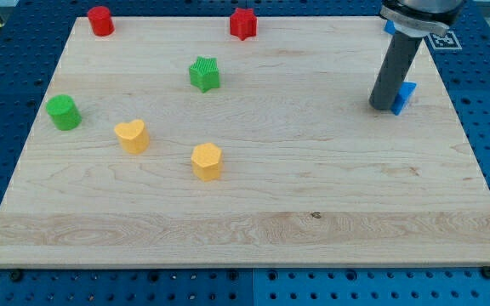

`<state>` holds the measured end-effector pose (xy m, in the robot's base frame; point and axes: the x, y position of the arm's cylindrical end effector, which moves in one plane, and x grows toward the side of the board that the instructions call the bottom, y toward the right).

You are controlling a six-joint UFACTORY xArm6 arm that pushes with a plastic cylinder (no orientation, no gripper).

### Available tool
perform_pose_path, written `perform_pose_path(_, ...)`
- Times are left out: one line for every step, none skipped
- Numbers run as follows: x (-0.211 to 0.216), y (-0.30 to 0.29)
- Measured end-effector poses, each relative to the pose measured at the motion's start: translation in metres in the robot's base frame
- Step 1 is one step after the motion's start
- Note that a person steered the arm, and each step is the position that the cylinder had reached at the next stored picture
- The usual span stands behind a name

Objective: Move the blue triangle to the center right of the board

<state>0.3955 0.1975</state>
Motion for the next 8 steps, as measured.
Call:
perform_pose_path(-0.005,0.019)
perform_pose_path(-0.02,0.007)
perform_pose_path(-0.036,0.008)
perform_pose_path(-0.035,0.018)
perform_pose_path(-0.033,0.02)
perform_pose_path(-0.031,0.022)
perform_pose_path(-0.024,0.027)
perform_pose_path(-0.023,0.033)
